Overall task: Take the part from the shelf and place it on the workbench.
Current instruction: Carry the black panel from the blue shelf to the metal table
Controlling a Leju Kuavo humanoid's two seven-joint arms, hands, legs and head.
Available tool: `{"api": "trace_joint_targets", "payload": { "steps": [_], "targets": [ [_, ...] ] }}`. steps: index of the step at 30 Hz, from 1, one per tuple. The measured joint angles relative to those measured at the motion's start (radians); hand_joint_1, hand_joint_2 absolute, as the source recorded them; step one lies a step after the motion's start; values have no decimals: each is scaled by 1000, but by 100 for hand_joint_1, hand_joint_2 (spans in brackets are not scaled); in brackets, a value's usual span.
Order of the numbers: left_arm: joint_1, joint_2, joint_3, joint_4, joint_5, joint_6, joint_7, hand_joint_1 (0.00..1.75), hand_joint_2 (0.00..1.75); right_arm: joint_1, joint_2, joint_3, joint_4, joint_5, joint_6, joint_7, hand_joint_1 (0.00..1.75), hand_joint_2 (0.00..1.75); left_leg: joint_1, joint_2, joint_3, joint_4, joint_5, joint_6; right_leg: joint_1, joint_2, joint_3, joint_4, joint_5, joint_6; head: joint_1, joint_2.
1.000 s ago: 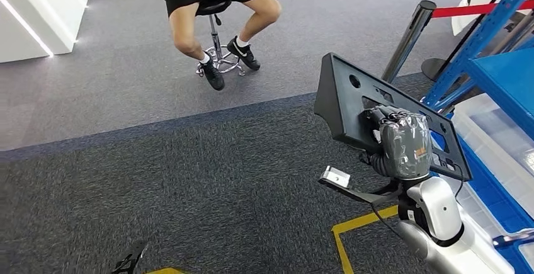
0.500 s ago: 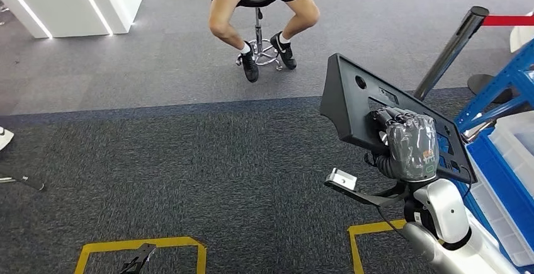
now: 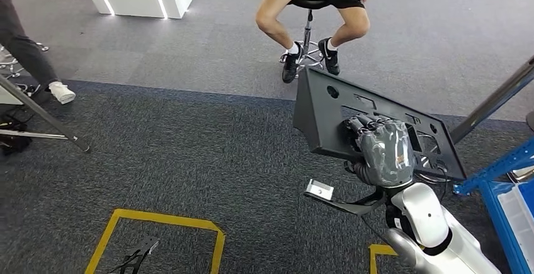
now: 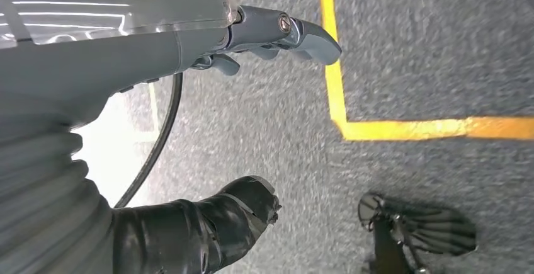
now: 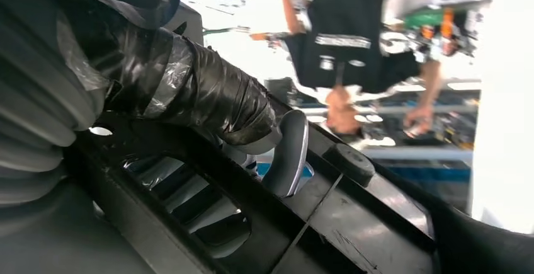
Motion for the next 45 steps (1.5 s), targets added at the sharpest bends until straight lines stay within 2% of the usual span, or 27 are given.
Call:
{"api": "trace_joint_targets", "payload": {
  "steps": [2, 4, 5, 7, 9, 11, 12, 13, 15, 17, 18, 20, 22, 24, 26, 27, 29, 31, 33, 35, 36, 38, 39, 41, 42, 43, 45],
  "targets": [
    [-1, 2, 0, 0, -4, -14, 9, 0, 175, -14, 17, 24, 8, 2, 0, 7, 175, 175, 3, -21, -21, 19, -2, -14, -1, 28, 16, -41, 1, -3, 2, 0],
    [2, 2, 1, 1, -6, -17, 15, 0, 175, -22, 30, 45, 14, 1, 0, 13, 175, 175, 7, -41, -34, 22, 3, -25, 3, 13, 12, -40, 3, -15, 2, 0],
    [4, 1, 1, 2, -6, -17, 17, 0, 175, -25, 35, 54, 16, 1, 0, 16, 175, 175, 8, -34, -38, 26, 1, -29, 4, 1, 13, -43, 5, -22, 2, 0],
    [5, 0, 1, 3, -6, -17, 18, 0, 175, -34, 43, 65, 20, 0, 0, 19, 175, 175, 6, 17, -63, 74, -26, -38, 5, -23, 15, -49, 9, -35, -2, 0],
    [1, -2, 1, 4, -8, -15, 21, 0, 175, -38, 45, 74, 22, 2, -1, 22, 175, 175, 7, 67, -118, 189, -82, -44, 11, -48, 15, -51, 9, -43, -6, 0],
    [2, -2, 1, 5, -17, -21, 20, 0, 175, -34, 44, 83, 25, 10, -2, 31, 175, 175, 9, 75, -166, 286, -113, -44, 17, -73, 15, -51, 7, -46, -6, 0],
    [8, 2, 1, 5, -25, -29, 15, 0, 175, -30, 41, 86, 26, 16, -2, 38, 175, 175, 10, 76, -165, 285, -102, -41, 20, -85, 16, -51, 6, -47, -6, 0],
    [14, 8, 1, 6, -33, -40, 6, 0, 175, -27, 35, 87, 27, 21, -3, 44, 175, 175, 8, 79, -145, 248, -77, -36, 23, -96, 17, -51, 5, -48, -6, 0],
    [26, 26, 1, 7, -49, -60, -15, 0, 175, -21, 16, 85, 24, 19, -5, 54, 175, 175, -2, 112, -72, 113, -21, -21, 26, -116, 20, -52, 3, -47, -6, 0],
    [28, 40, 0, 7, -68, -72, -34, 0, 175, -8, -26, 68, 9, -23, -6, 51, 175, 175, -19, 146, -29, 28, -3, -4, 28, -140, 23, -56, 1, -41, -5, 0],
    [29, 44, -1, 7, -77, -74, -40, 0, 175, 5, -59, 53, -3, -64, -7, 40, 175, 175, -25, 148, -26, 18, -7, 2, 27, -154, 26, -59, 0, -37, -5, 0],
    [34, 48, -3, 8, -91, -77, -44, 0, 175, 37, -134, 6, -29, -169, -9, -5, 175, 175, -26, 119, -18, 1, 2, 11, 25, -174, 35, -63, -3, -24, -5, 0],
    [38, 48, -3, 8, -96, -79, -44, 0, 175, 70, -193, -60, -46, -245, -12, -67, 175, 175, -19, 93, -4, -20, 12, 19, 22, -129, 26, -30, -27, -14, -2, 0],
    [34, 48, -3, 9, -101, -85, -42, 0, 175, 88, -230, -128, -56, -272, -14, -125, 175, 175, -16, 72, 1, -28, 17, 25, 20, -61, -29, 77, -82, -9, 0, 0],
    [30, 47, -3, 9, -103, -95, -43, 0, 175, 92, -246, -169, -59, -272, -4, -157, 175, 175, -16, 50, -1, -26, 18, 27, 20, -41, -91, 188, -118, -7, 1, 0],
    [30, 47, -3, 9, -103, -102, -46, 0, 175, 93, -249, -178, -59, -269, 4, -165, 175, 175, -16, 38, -2, -23, 17, 27, 19, -39, -101, 202, -110, -6, 1, 0],
    [31, 47, -3, 9, -102, -112, -55, 0, 175, 88, -253, -190, -58, -264, 22, -175, 175, 175, -14, 12, -3, -13, 15, 24, 14, -28, -64, 118, -45, -4, 1, 0],
    [29, 47, -3, 9, -103, -116, -62, 0, 175, 76, -256, -200, -58, -262, 33, -177, 175, 175, -14, -14, -13, 4, 9, 16, 6, 14, -4, -5, 3, -1, 0, 0],
    [27, 49, -3, 9, -104, -117, -64, 0, 175, 63, -258, -205, -56, -260, 38, -178, 175, 175, -14, -36, -27, 14, 6, 5, 5, 31, 16, -52, 7, -4, 0, 0],
    [31, 52, -4, 10, -105, -118, -65, 0, 175, 56, -260, -206, -55, -258, 39, -178, 175, 175, -10, -57, -38, 15, 11, -5, 6, 5, 17, -55, 10, -14, 0, 0],
    [34, 52, -4, 10, -105, -118, -65, 0, 175, 52, -260, -206, -55, -257, 39, -178, 175, 175, -10, -50, -42, 20, 8, -10, 6, -7, 19, -59, 12, -20, -1, 0],
    [34, 53, -4, 11, -106, -119, -65, 0, 175, 47, -261, -206, -55, -257, 39, -178, 175, 175, -11, 6, -71, 77, -26, -20, 7, -34, 23, -67, 15, -31, -5, 0],
    [32, 52, -4, 11, -106, -119, -65, 0, 175, 45, -262, -206, -54, -257, 39, -178, 175, 175, -9, 42, -97, 130, -55, -25, 10, -47, 25, -69, 15, -35, -7, 0],
    [27, 52, -4, 11, -110, -120, -65, 0, 175, 43, -263, -206, -53, -257, 39, -179, 175, 175, -2, 71, -155, 242, -100, -33, 15, -74, 26, -69, 12, -40, -8, 0],
    [27, 51, -4, 11, -112, -121, -65, 0, 175, 43, -263, -206, -51, -257, 39, -178, 175, 175, 1, 74, -167, 263, -99, -34, 16, -87, 27, -69, 10, -40, -8, 0],
    [28, 50, -4, 11, -113, -121, -64, 0, 175, 42, -263, -205, -50, -257, 39, -178, 175, 175, 3, 76, -161, 248, -80, -34, 17, -100, 29, -69, 7, -41, -8, 0],
    [26, 50, -4, 11, -115, -121, -63, 0, 175, 37, -263, -205, -46, -257, 39, -175, 175, 175, 1, 97, -104, 133, -17, -29, 19, -124, 35, -69, 2, -39, -9, 0]
  ]
}}
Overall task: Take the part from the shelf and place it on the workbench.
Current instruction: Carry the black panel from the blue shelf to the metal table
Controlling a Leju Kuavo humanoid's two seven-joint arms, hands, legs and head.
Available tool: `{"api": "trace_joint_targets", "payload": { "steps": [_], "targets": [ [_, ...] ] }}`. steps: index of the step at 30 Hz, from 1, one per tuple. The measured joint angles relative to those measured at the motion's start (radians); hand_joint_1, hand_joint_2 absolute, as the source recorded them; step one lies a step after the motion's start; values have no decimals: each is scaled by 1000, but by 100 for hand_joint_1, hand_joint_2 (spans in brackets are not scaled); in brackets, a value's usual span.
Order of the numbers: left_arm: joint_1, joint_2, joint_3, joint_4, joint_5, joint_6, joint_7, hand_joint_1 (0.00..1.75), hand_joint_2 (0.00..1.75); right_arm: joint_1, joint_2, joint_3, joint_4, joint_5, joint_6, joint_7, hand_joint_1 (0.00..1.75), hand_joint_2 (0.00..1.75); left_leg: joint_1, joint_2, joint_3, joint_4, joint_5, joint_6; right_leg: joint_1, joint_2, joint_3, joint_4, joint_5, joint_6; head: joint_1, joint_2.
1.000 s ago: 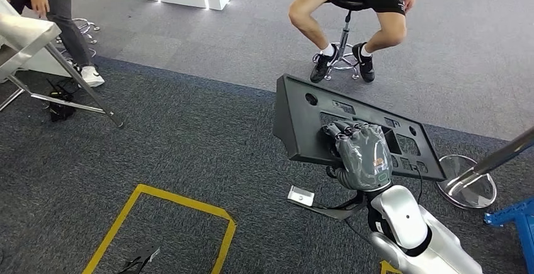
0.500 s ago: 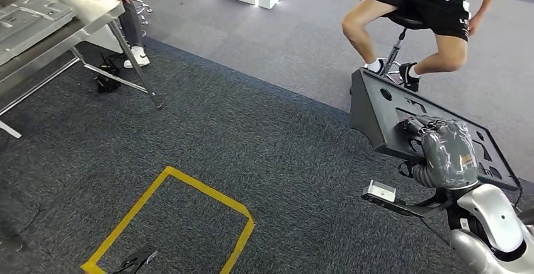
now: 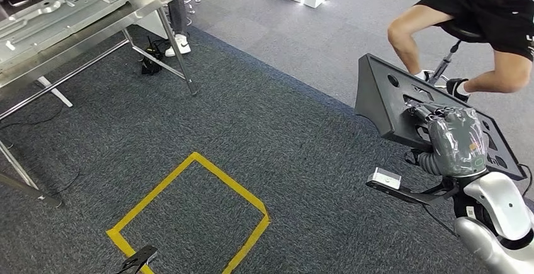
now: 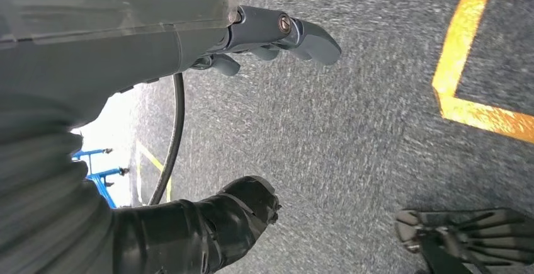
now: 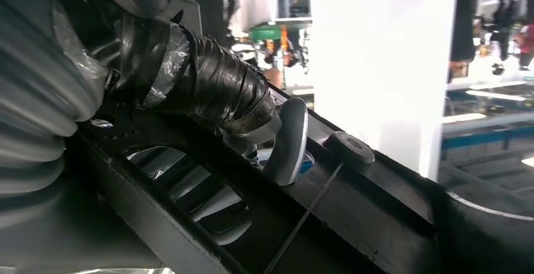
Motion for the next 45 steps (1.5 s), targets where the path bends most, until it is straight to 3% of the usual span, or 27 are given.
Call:
{"api": "trace_joint_targets", "payload": {
  "steps": [3, 5, 6, 8, 10, 12, 13, 15, 16, 18, 20, 21, 23, 25, 27, 28, 30, 32, 34, 36, 37, 39, 40, 41, 43, 44, 45],
  "targets": [
    [-8, 1, 0, 0, -3, 2, -1, 0, 175, -11, 0, 0, 5, 0, 2, 4, 175, 175, -20, 49, 61, -122, 26, 20, 5, -32, 10, -5, -8, 12, 0, 0],
    [-8, 3, 0, 0, -3, 2, -3, 0, 175, -16, 0, 0, 8, 0, 6, 6, 175, 175, -25, 32, 66, -132, 22, 34, 5, -53, 22, -12, -13, 24, 0, 0],
    [-6, 5, 0, 0, -3, 3, -4, 0, 175, -18, 0, 0, 9, -1, 8, 7, 175, 175, -23, 19, 76, -141, 24, 40, 2, -49, 29, -11, -18, 30, 1, 0],
    [-8, 6, 0, 0, -3, 3, -6, 0, 175, -23, -1, 0, 10, -2, 13, 11, 175, 175, -17, -5, 101, -160, 25, 53, -2, 5, 16, 36, -42, 38, 3, 0],
    [-14, 6, 0, 0, -4, 4, -9, 0, 175, -26, -2, 0, 12, -2, 15, 12, 175, 175, -14, -29, 112, -164, 22, 63, -6, 68, -56, 160, -86, 40, 7, 0],
    [-15, 5, 0, 0, -5, 4, -11, 0, 175, -26, -3, 0, 16, -3, 17, 12, 175, 175, -14, -57, 118, -160, 14, 66, -7, 82, -131, 259, -100, 44, 8, 0],
    [-14, 4, 0, 0, -6, 5, -11, 0, 175, -25, -3, 0, 19, -4, 19, 13, 175, 175, -13, -73, 122, -157, 8, 65, -8, 84, -146, 260, -78, 47, 8, 0],
    [-11, 4, 0, 0, -8, 6, -12, 0, 175, -27, -4, 0, 21, -7, 21, 14, 175, 175, -10, -104, 135, -143, -10, 59, -14, 99, -119, 157, 9, 51, 8, 0],
    [-11, 4, 0, 0, -9, 6, -13, 0, 175, -29, -4, 1, 22, -8, 21, 14, 175, 175, -10, -118, 138, -135, -20, 54, -18, 123, -96, 97, 41, 53, 9, 0],
    [-14, 4, 0, 0, -10, 8, -14, 0, 175, -32, -7, 1, 23, -8, 24, 13, 175, 175, -5, -145, 135, -123, -35, 43, -22, 164, -58, 20, 51, 53, 10, 0],
    [-11, 4, 0, 0, -10, 10, -14, 0, 175, -35, -9, 2, 24, -8, 27, 14, 175, 175, 1, -170, 128, -125, -41, 30, -19, 160, -42, 4, 31, 44, 11, 0],
    [-8, 4, 0, 0, -11, 10, -14, 0, 175, -36, -9, 2, 24, -9, 29, 14, 175, 175, 3, -168, 129, -125, -43, 24, -18, 148, -34, -2, 28, 38, 11, 0],
    [-6, 4, 0, 1, -11, 11, -14, 0, 175, -40, -9, 2, 23, -10, 29, 15, 175, 175, 0, -113, 115, -90, -56, 13, -18, 120, -8, -18, 18, 23, 9, 0],
    [-11, 4, 0, 1, -11, 11, -14, 0, 175, -41, -9, 2, 23, -10, 29, 15, 175, 175, 1, -43, 44, 26, -88, 5, -12, 89, 25, -31, 0, 12, 8, 0],
    [-11, 3, 0, 1, -11, 11, -14, 0, 175, -41, -9, 2, 23, -10, 29, 15, 175, 175, 4, -25, -50, 142, -97, 1, -8, 56, 58, -35, -25, 11, 8, 0],
    [-8, 3, 0, 1, -11, 11, -14, 0, 175, -41, -9, 2, 23, -10, 29, 15, 175, 175, 5, -22, -76, 151, -72, 1, -7, 41, 75, -36, -39, 12, 8, 0],
    [-3, 2, 0, 1, -11, 11, -14, 0, 175, -41, -9, 2, 23, -10, 29, 15, 175, 175, 4, -10, -70, 54, 32, 9, -4, 14, 114, -37, -70, 15, 8, 0],
    [0, 2, 0, 2, -11, 11, -14, 0, 175, -42, -8, 2, 24, -10, 29, 15, 175, 175, -10, 36, -33, -58, 98, 27, 0, -8, 141, -43, -98, 23, 12, 0],
    [1, 2, 0, 2, -11, 11, -14, 0, 175, -42, -8, 2, 25, -9, 29, 14, 175, 175, -27, 63, -10, -96, 85, 45, 3, -27, 161, -51, -115, 36, 18, 0],
    [0, 4, 0, 2, -11, 12, -14, 0, 175, -42, -8, 2, 24, -9, 29, 15, 175, 175, -27, 40, 11, -116, 63, 57, 2, -34, 167, -28, -103, 48, 18, 0],
    [-1, 5, 0, 2, -11, 12, -14, 0, 175, -42, -8, 2, 24, -9, 29, 15, 175, 175, -23, 26, 28, -125, 55, 63, -1, -19, 150, 15, -84, 51, 19, 0],
    [-5, 6, 0, 2, -11, 12, -15, 0, 175, -42, -9, 2, 25, -9, 29, 14, 175, 175, -15, 0, 65, -142, 41, 71, -7, 36, 66, 146, -58, 55, 21, 0],
    [-8, 6, 0, 2, -11, 12, -15, 0, 175, -41, -9, 2, 25, -9, 29, 13, 175, 175, -13, -14, 82, -148, 33, 74, -10, 63, 15, 211, -68, 57, 23, 0],
    [-9, 6, 0, 2, -11, 12, -15, 0, 175, -40, -9, 2, 25, -9, 29, 14, 175, 175, -11, -29, 100, -151, 22, 74, -13, 77, -33, 253, -102, 61, 22, 0],
    [-8, 5, 0, 2, -11, 11, -14, 0, 175, -38, -9, 2, 26, -9, 29, 14, 175, 175, -5, -64, 139, -154, -3, 71, -17, 83, -100, 269, -189, 71, 23, 0],
    [-7, 4, 0, 3, -11, 10, -14, 0, 175, -38, -9, 2, 26, -9, 29, 15, 175, 175, -2, -82, 161, -154, -18, 67, -19, 84, -118, 242, -211, 75, 23, 0],
    [-6, 4, 0, 3, -11, 10, -14, 0, 175, -39, -9, 2, 27, -9, 29, 15, 175, 175, 2, -99, 184, -154, -34, 63, -22, 88, -127, 196, -194, 80, 23, 0]
  ]
}}
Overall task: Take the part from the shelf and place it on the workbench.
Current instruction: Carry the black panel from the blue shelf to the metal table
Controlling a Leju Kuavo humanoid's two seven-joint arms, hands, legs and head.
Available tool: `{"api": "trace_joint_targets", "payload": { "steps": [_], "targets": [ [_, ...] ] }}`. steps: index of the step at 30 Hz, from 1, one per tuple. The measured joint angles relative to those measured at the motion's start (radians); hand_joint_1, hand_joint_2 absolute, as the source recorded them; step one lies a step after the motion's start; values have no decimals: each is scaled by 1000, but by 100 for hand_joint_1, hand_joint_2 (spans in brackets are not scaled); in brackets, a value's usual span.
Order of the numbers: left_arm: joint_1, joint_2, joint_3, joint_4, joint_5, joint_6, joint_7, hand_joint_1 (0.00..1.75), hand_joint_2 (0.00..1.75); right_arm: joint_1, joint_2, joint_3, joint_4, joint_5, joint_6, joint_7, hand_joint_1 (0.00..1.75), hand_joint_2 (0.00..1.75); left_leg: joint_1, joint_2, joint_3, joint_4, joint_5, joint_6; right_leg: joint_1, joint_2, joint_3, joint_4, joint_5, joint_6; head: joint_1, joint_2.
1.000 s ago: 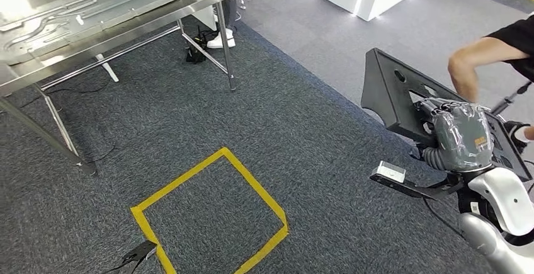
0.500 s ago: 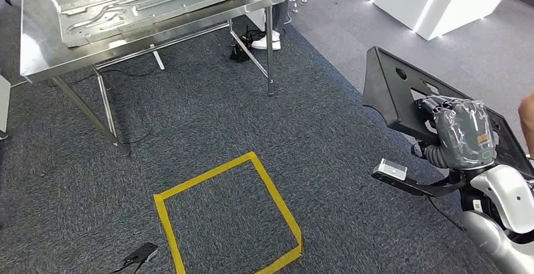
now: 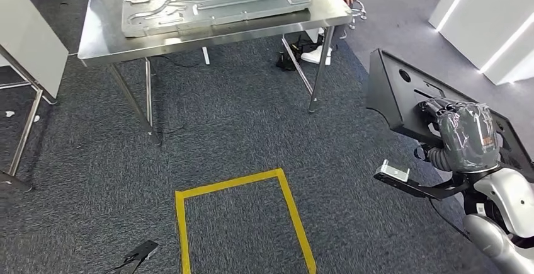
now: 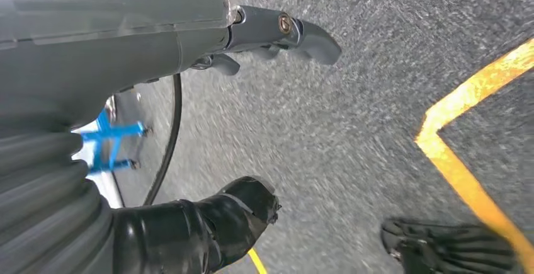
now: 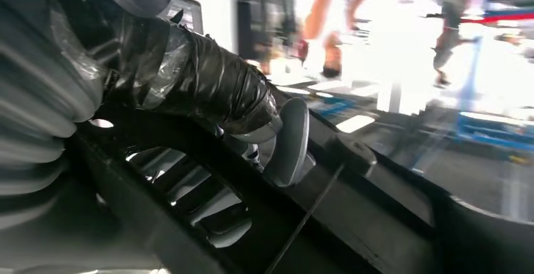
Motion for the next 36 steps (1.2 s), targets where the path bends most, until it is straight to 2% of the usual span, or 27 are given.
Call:
{"api": "trace_joint_targets", "payload": {
  "steps": [1, 3, 4, 5, 6, 7, 9, 10, 11, 12, 13, 14, 15, 16, 18, 19, 20, 22, 24, 25, 26, 28, 29, 30, 32, 34, 36],
  "targets": [
    [1, 0, 0, 0, 0, 0, 0, 0, 175, 0, 0, 0, 0, 0, 0, 0, 175, 175, 3, -15, 17, 0, -16, -5, -4, 13, -3, -61, 63, 4, 1, 0],
    [1, 0, 0, 1, 0, 0, 0, 0, 175, 0, 0, 0, 2, 0, 1, -1, 175, 175, 7, -44, 42, 4, -49, -19, -9, 47, -4, -182, 247, 3, 5, 0],
    [1, 0, 0, 1, 0, 1, 0, 0, 175, -1, 0, 0, 3, 1, 1, -1, 175, 175, 8, -55, 52, 6, -60, -27, -9, 57, -2, -215, 307, -5, 8, 0],
    [2, 0, 0, 2, 0, 1, 0, 0, 175, -2, -1, 0, 3, 1, 1, -1, 175, 175, 9, -63, 60, 10, -63, -34, -6, 54, 4, -230, 331, -15, 10, 0],
    [3, 1, 0, 2, 0, 1, 0, 0, 175, -4, -1, 0, 3, 0, 1, -1, 175, 175, 9, -66, 61, 19, -58, -42, -4, 44, 17, -228, 327, -26, 8, 0],
    [3, 2, 0, 2, 0, 1, 0, 0, 175, -6, -2, 0, 2, 0, 1, 0, 175, 175, 10, -50, 54, 46, -43, -46, -3, 33, 32, -230, 319, -37, 7, 0],
    [0, 4, 0, 2, 0, 1, 0, 0, 175, -9, -2, 0, 2, 0, 0, 0, 175, 175, 8, 12, -5, 153, -21, -53, 1, 11, 64, -234, 301, -56, 1, 0],
    [-3, 3, 0, 2, 0, 1, 0, 0, 175, -9, -2, 0, 2, 0, 0, 0, 175, 175, 8, 46, -46, 214, -32, -54, 5, 1, 78, -235, 287, -63, 0, 0],
    [-5, 3, 0, 2, 0, 1, 0, 0, 175, -9, -1, 0, 2, 0, 0, 0, 175, 175, 8, 65, -87, 262, -64, -55, 10, -10, 93, -235, 273, -68, -1, 0],
    [-5, 3, 0, 2, 0, 1, 0, 0, 175, -9, -1, 0, 2, 0, 0, 0, 175, 175, 8, 72, -122, 288, -109, -55, 13, -21, 108, -235, 258, -70, -1, 0],
    [-3, 3, 0, 2, 0, 1, 0, 0, 175, -9, -1, 0, 2, 0, 0, 0, 175, 175, 8, 74, -146, 290, -149, -55, 17, -31, 126, -235, 243, -72, -2, 0],
    [-1, 3, 0, 2, 0, 1, 0, 0, 175, -8, -1, 0, 2, 0, 1, 0, 175, 175, 7, 76, -159, 269, -169, -52, 21, -42, 144, -235, 227, -74, -2, 0],
    [1, 4, 0, 2, -1, 1, 0, 0, 175, -8, -1, 0, 2, 0, 1, 0, 175, 175, 5, 79, -162, 226, -156, -47, 26, -54, 164, -235, 211, -75, -2, 0],
    [2, 4, 0, 2, -1, 1, 0, 0, 175, -8, 0, 0, 2, 0, 1, 0, 175, 175, 0, 89, -158, 167, -106, -38, 29, -65, 181, -236, 195, -75, -2, 0],
    [6, 6, 0, 2, -1, 1, 1, 0, 175, -8, 1, 2, 3, 0, 1, -1, 175, 175, -12, 116, -148, 66, 30, -17, 37, -83, 211, -233, 167, -72, 2, 0],
    [7, 6, 0, 2, 0, 1, 1, 0, 175, -9, 2, 3, 3, 1, 1, -1, 175, 175, -16, 124, -143, 39, 76, -10, 40, -91, 221, -235, 156, -67, 5, 0],
    [8, 7, 0, 3, -1, 1, 1, 0, 175, -10, 2, 3, 3, 1, 1, -2, 175, 175, -18, 122, -139, 29, 96, -8, 42, -96, 229, -230, 154, -62, 7, 0],
    [6, 7, 0, 3, -1, 1, 1, 0, 175, -11, 1, 3, 1, 1, 1, -1, 175, 175, -13, 101, -120, 15, 93, -8, 39, -92, 221, -199, 166, -51, 7, 0],
    [2, 8, 0, 3, -1, 2, 0, 0, 175, -13, 0, 3, 1, 1, 1, 0, 175, 175, -6, 82, -97, 0, 90, -3, 31, -49, 171, -110, 178, -42, 8, 0],
    [-1, 8, 0, 3, -1, 2, 0, 0, 175, -13, 0, 2, 1, 1, 1, 0, 175, 175, -3, 73, -89, -5, 86, -2, 26, -25, 131, -54, 164, -36, 9, 0],
    [-3, 8, 0, 3, -1, 1, 0, 0, 175, -12, 0, 2, 1, 1, 1, -1, 175, 175, 0, 64, -83, -7, 82, -1, 22, -10, 91, -4, 137, -30, 10, 0],
    [-5, 7, 0, 3, -1, 1, 0, 0, 175, -10, 0, 2, 1, 1, 1, -1, 175, 175, 4, 44, -71, -7, 69, -4, 14, -5, 32, 48, 78, -17, 10, 0],
    [-4, 6, 0, 3, -1, 1, 0, 0, 175, -9, 0, 2, 1, 1, 1, -1, 175, 175, 6, 35, -63, -6, 62, -7, 10, -5, 21, 36, 73, -13, 10, 0],
    [-3, 6, 0, 3, 0, 1, 0, 0, 175, -9, 0, 2, 1, 1, 1, -1, 175, 175, 9, 26, -54, -4, 55, -11, 6, -5, 27, -4, 97, -10, 10, 0],
    [-3, 6, 0, 3, 0, 1, 0, 0, 175, -10, 0, 2, 1, 1, 1, -1, 175, 175, 14, 11, -35, 0, 38, -23, -2, 1, 65, -137, 195, -6, 11, 0],
    [-4, 6, 0, 3, 0, 1, 0, 0, 175, -11, 0, 2, 2, 1, 1, -2, 175, 175, 15, -1, -28, 1, 26, -38, 0, 8, 91, -222, 248, -15, 13, 0],
    [-2, 6, 0, 3, 0, 1, 0, 0, 175, -14, 0, 2, 2, 3, 9, -1, 175, 175, 14, -6, -33, 4, 23, -52, 6, 6, 97, -234, 248, -35, 13, 0]
  ]
}}
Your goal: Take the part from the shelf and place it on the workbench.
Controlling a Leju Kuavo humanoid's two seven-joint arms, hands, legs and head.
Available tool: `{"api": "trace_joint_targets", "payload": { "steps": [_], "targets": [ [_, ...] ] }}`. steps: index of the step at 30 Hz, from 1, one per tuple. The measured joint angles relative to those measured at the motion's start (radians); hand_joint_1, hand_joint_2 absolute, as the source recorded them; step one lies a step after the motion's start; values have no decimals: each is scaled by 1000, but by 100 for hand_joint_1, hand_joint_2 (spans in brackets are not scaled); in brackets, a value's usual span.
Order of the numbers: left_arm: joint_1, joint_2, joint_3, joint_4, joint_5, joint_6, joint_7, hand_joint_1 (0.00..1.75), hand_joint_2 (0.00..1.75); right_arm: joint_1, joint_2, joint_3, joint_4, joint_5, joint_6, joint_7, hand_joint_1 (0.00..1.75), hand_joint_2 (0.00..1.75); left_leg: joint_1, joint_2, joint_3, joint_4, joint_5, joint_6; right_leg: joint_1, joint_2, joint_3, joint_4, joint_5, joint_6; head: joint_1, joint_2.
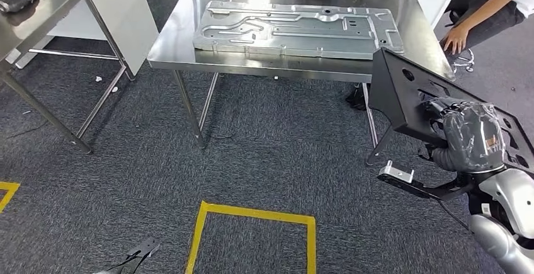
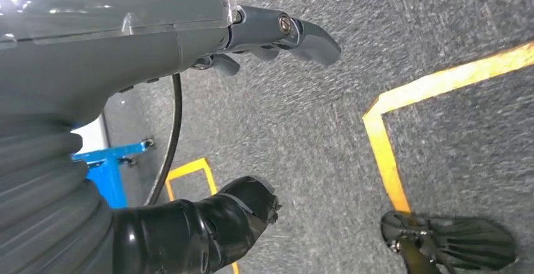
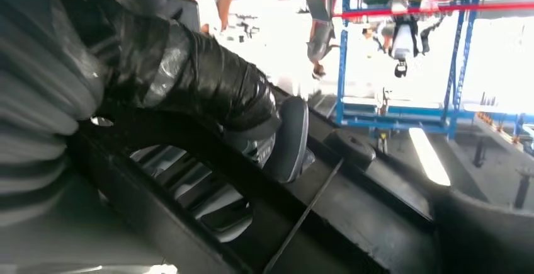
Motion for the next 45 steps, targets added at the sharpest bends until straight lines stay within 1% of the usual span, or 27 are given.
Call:
{"api": "trace_joint_targets", "payload": {
  "steps": [3, 6, 8, 10, 12, 14, 16, 17, 19, 20, 22, 24, 25, 26, 27, 29, 30, 31, 33, 35, 36, 37, 39, 40, 41, 44, 45],
  "targets": [
    [-2, 3, 0, 0, 0, -8, -2, 0, 175, -94, 21, 34, 29, 35, 166, 3, 175, 175, 0, 34, -28, 63, -14, -13, 0, -10, 14, -1, -1, -29, -3, 0],
    [-24, 5, 0, 0, -1, -18, 0, 0, 175, -282, 82, 120, 121, 59, 353, 14, 175, 175, 1, 74, -152, 256, -83, -21, 8, -26, 24, 0, -16, -45, -10, 0],
    [-29, 5, 0, 0, -2, -20, 2, 0, 175, -375, 124, 172, 185, 58, 371, 23, 175, 175, 0, 78, -210, 314, -95, -18, 16, -46, 40, 1, -29, -49, -11, 0],
    [-26, 5, 0, 0, -4, -20, 2, 0, 175, -433, 152, 211, 227, 50, 369, 33, 175, 175, -6, 94, -192, 225, -35, -6, 23, -73, 67, 1, -50, -49, -11, 0],
    [-24, 8, 0, 0, -7, -19, 1, 0, 175, -467, 165, 239, 250, 36, 365, 44, 175, 175, -21, 145, -145, 84, 49, 14, 32, -104, 94, 1, -74, -45, -10, 0],
    [-22, 10, 0, 0, -8, -19, 0, 0, 175, -487, 169, 263, 263, 27, 361, 53, 175, 175, -29, 169, -121, 20, 80, 28, 40, -134, 115, 2, -93, -36, -9, 0],
    [-18, 11, 0, 0, -9, -19, 0, 0, 175, -503, 171, 282, 269, 24, 359, 58, 175, 175, -22, 138, -106, 11, 72, 33, 42, -147, 120, 25, -88, -24, -9, 0],
    [-16, 11, 0, 0, -9, -19, -1, 0, 175, -510, 172, 290, 272, 24, 357, 60, 175, 175, -17, 122, -95, 5, 71, 36, 39, -130, 108, 59, -73, -18, -8, 0],
    [-17, 11, 0, 0, -9, -19, -1, 0, 175, -523, 174, 303, 277, 24, 355, 61, 175, 175, -11, 93, -67, -3, 63, 42, 28, -66, 38, 171, -51, -6, -6, 0],
    [-18, 10, 0, 0, -9, -19, -1, 0, 175, -526, 174, 309, 281, 24, 354, 62, 175, 175, -9, 78, -56, -6, 55, 43, 22, -35, -6, 228, -60, 0, -5, 0],
    [-19, 10, 0, 0, -9, -19, -1, 0, 175, -528, 174, 319, 288, 24, 353, 62, 175, 175, -5, 45, -32, -8, 35, 43, 12, -13, -81, 291, -136, 11, -5, 0],
    [-16, 10, 0, 0, -9, -19, -1, 0, 175, -528, 174, 328, 294, 24, 353, 62, 175, 175, -4, 10, -1, -8, 11, 39, 5, -11, -115, 261, -201, 19, -5, 0],
    [-15, 10, 0, 0, -9, -19, -1, 0, 175, -527, 175, 331, 297, 24, 353, 62, 175, 175, -4, -6, 17, -8, -3, 36, 1, -7, -118, 212, -190, 20, -5, 0],
    [-14, 10, 0, 0, -9, -19, -1, 0, 175, -527, 175, 333, 300, 24, 353, 62, 175, 175, -2, -21, 31, -8, -17, 33, -3, 8, -115, 146, -131, 20, -5, 0],
    [-13, 10, 0, 0, -9, -20, -1, 0, 175, -526, 174, 335, 304, 24, 353, 62, 175, 175, -1, -34, 46, -6, -32, 28, -5, 28, -111, 78, -43, 18, -5, 0],
    [-14, 9, 0, 0, -9, -20, -1, 0, 175, -526, 174, 341, 309, 24, 353, 62, 175, 175, 5, -60, 66, -6, -59, 14, 2, 59, -96, 1, 89, 6, -4, 0],
    [-14, 9, 0, 0, -9, -20, -1, 0, 175, -529, 175, 343, 310, 24, 353, 62, 175, 175, 8, -68, 75, 0, -64, 6, 8, 57, -88, -7, 104, -3, -3, 0],
    [-15, 9, 0, 0, -9, -20, -1, 0, 175, -536, 176, 344, 310, 23, 353, 62, 175, 175, 11, -73, 72, 13, -61, -1, 12, 47, -75, -3, 92, -14, -2, 0],
    [-18, 8, 1, 0, -10, -21, -2, 0, 175, -553, 178, 346, 308, 20, 353, 65, 175, 175, 9, -26, 27, 101, -22, -8, 15, 24, -50, -8, 74, -33, -4, 0],
    [-23, 7, 1, 0, -13, -23, -3, 0, 175, -562, 178, 350, 309, 16, 355, 70, 175, 175, 6, 49, -65, 231, -4, -12, 19, 2, -21, -11, 49, -46, -4, 0],
    [-25, 7, 1, 0, -15, -24, -3, 0, 175, -563, 178, 353, 311, 14, 357, 73, 175, 175, 5, 71, -112, 281, -29, -12, 20, -11, -4, -12, 33, -50, -5, 0],
    [-26, 7, 1, 0, -17, -25, -3, 0, 175, -564, 178, 357, 313, 13, 359, 74, 175, 175, 5, 79, -150, 307, -76, -12, 22, -23, 14, -12, 16, -51, -4, 0],
    [-24, 7, 1, 0, -21, -29, -2, 0, 175, -565, 179, 365, 319, 11, 365, 76, 175, 175, 4, 83, -192, 290, -160, -10, 23, -48, 57, -12, -21, -51, -5, 0],
    [-24, 7, 1, 0, -22, -30, -2, 0, 175, -566, 179, 368, 322, 10, 367, 76, 175, 175, 3, 86, -197, 250, -164, -8, 24, -62, 80, -12, -40, -50, -5, 0],
    [-23, 8, 1, 0, -23, -30, -2, 0, 175, -568, 179, 371, 325, 9, 370, 76, 175, 175, -1, 100, -195, 192, -124, -3, 24, -75, 103, -12, -60, -48, -4, 0],
    [-21, 10, 1, 0, -24, -31, 0, 0, 175, -577, 179, 380, 340, 8, 372, 81, 175, 175, -16, 157, -176, 35, 93, 12, 34, -103, 152, -12, -118, -35, -3, 0],
    [-20, 10, 1, 0, -24, -31, 1, 0, 175, -580, 179, 382, 344, 11, 369, 88, 175, 175, -17, 158, -171, 17, 123, 14, 38, -108, 165, -8, -129, -29, -2, 0]
  ]
}}
